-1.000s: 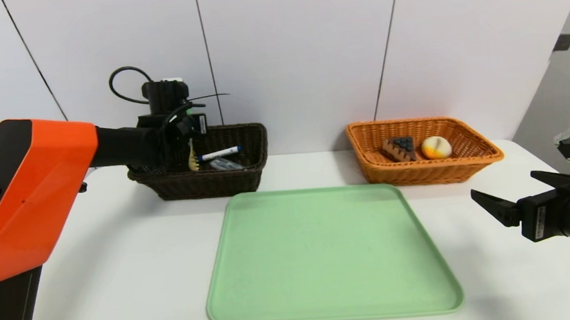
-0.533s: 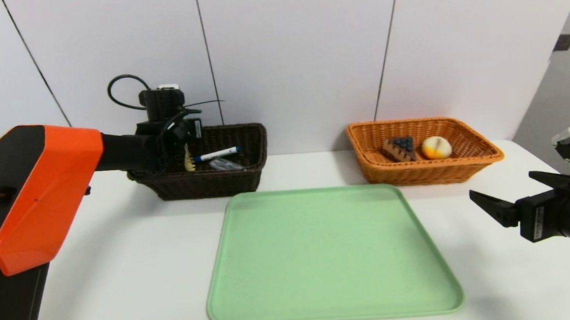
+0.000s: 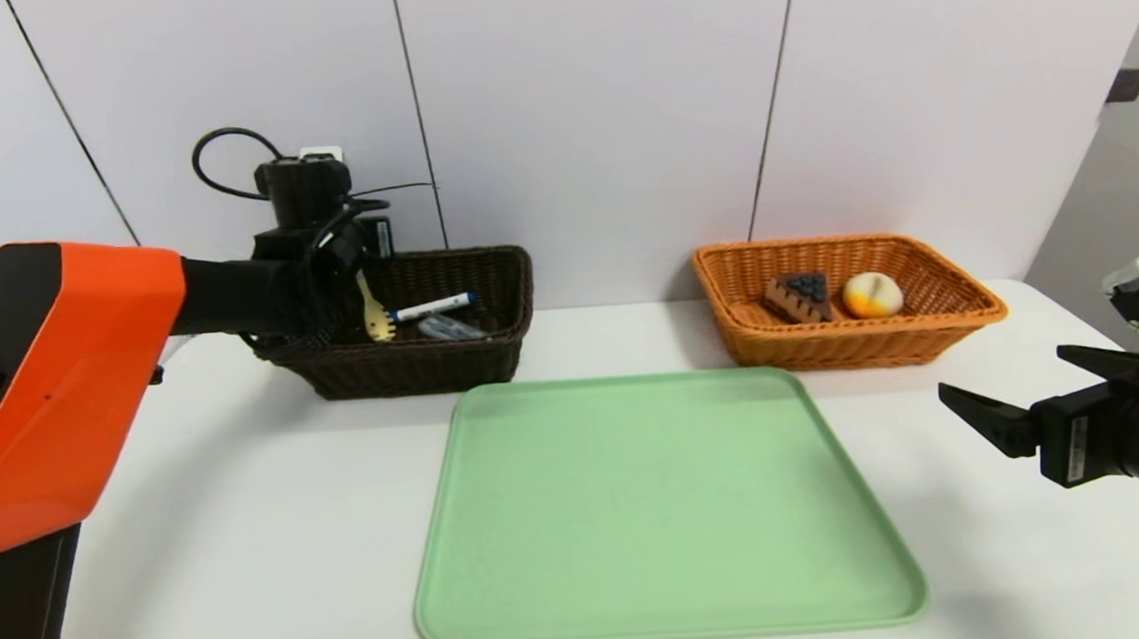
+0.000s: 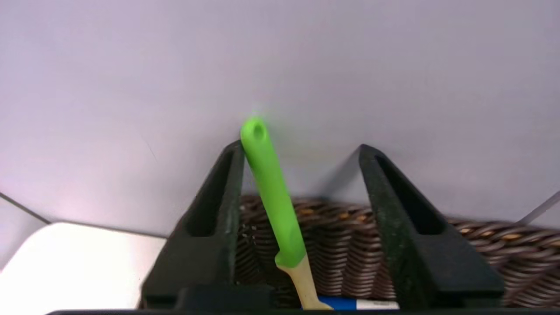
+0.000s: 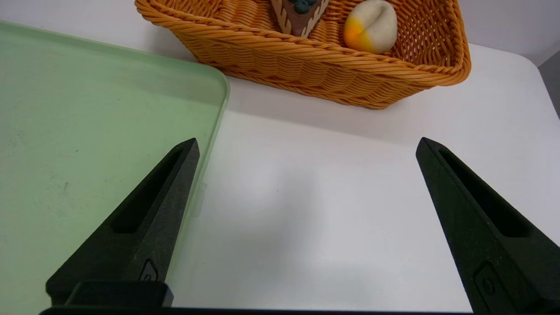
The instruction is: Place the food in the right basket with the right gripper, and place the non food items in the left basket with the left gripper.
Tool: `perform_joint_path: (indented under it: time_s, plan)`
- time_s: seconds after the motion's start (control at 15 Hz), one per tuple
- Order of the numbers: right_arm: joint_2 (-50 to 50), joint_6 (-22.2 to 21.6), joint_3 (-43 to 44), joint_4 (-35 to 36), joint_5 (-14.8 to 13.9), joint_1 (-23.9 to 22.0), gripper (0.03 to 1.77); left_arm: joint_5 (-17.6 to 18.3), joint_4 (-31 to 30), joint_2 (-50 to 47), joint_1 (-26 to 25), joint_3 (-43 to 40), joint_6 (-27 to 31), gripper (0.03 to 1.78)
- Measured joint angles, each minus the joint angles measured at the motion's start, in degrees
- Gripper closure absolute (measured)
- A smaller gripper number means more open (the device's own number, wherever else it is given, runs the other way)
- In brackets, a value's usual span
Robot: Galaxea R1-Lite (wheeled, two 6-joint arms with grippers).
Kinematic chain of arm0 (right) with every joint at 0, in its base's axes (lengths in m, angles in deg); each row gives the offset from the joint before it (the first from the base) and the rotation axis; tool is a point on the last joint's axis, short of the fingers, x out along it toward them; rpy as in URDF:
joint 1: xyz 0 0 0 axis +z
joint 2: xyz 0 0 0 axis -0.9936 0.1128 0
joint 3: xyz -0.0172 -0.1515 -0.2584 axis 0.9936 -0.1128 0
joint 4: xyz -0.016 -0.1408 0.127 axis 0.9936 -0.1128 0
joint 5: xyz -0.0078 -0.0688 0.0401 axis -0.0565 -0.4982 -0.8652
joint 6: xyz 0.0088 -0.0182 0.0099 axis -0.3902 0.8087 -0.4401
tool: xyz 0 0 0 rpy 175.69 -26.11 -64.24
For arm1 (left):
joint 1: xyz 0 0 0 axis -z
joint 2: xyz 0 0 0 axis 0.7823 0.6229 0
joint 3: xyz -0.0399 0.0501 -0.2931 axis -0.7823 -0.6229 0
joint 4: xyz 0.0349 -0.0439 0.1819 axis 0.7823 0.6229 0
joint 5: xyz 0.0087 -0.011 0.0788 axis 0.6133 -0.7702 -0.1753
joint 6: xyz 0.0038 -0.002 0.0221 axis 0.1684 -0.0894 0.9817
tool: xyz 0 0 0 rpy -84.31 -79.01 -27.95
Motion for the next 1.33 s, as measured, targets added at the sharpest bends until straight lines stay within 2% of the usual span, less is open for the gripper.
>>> perform_joint_path:
  time_s: [0.13,0.33,0.6,0.73,0.93,1.33]
  plan:
    - [-0.1,0.1,0.0,0.0,0.0,0.0,0.09,0.7,0.7,-2.6,-0.1,0.0,0.2,0.67]
    - [-0.2,0.1,0.0,0.1,0.0,0.4,0.09,1.2,5.0,-8.1,-0.1,-0.7,0.0,0.49]
    - [-0.2,0.2,0.9,0.1,0.0,0.5,0.09,1.3,11.2,-15.6,0.0,-2.0,-0.5,0.33]
    - [-0.1,0.2,1.8,0.0,0.0,0.6,0.09,1.4,12.3,-19.0,0.0,-3.7,-0.6,0.28]
    - [0.1,0.1,4.0,0.0,0.0,0.8,0.09,1.3,14.3,-25.1,0.4,-9.5,-1.0,0.23]
    - [-0.2,-0.2,9.4,-0.1,-1.0,0.8,0.09,0.9,16.0,-40.9,0.9,-29.1,-2.1,0.16]
